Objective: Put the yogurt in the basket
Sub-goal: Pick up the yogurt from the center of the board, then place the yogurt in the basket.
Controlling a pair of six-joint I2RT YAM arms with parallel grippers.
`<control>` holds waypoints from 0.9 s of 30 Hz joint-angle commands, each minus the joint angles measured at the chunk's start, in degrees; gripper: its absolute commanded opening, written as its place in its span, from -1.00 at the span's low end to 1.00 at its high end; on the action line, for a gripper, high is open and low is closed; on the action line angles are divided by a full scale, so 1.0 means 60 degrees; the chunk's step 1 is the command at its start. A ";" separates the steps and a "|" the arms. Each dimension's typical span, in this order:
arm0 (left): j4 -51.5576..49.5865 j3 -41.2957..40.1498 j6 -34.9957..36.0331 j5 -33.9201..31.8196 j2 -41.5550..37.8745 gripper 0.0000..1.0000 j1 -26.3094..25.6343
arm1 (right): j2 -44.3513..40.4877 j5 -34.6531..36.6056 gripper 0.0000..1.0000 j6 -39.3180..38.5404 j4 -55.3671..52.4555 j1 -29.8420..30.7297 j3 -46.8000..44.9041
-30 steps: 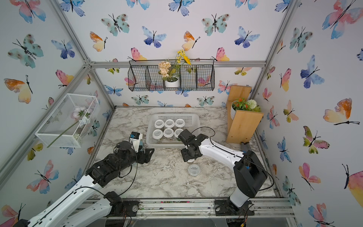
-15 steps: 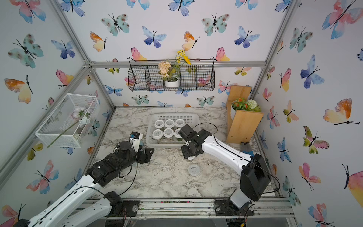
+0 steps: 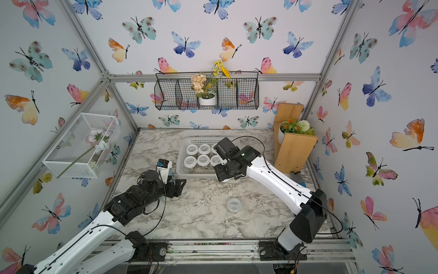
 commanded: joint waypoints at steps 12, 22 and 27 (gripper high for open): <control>-0.0035 -0.0016 0.0130 0.0067 -0.0010 0.66 -0.0064 | 0.1947 0.0751 0.25 -0.0765 -0.0954 -0.0179 0.2987; -0.0049 -0.0028 0.0123 0.0051 -0.0003 0.66 -0.0121 | 0.2390 0.0718 0.27 -0.0983 -0.0397 -0.0829 0.3276; -0.0040 -0.0016 0.0124 0.0060 -0.0032 0.66 -0.0152 | 0.2634 0.0660 0.28 -0.1151 -0.0208 -0.1269 0.3434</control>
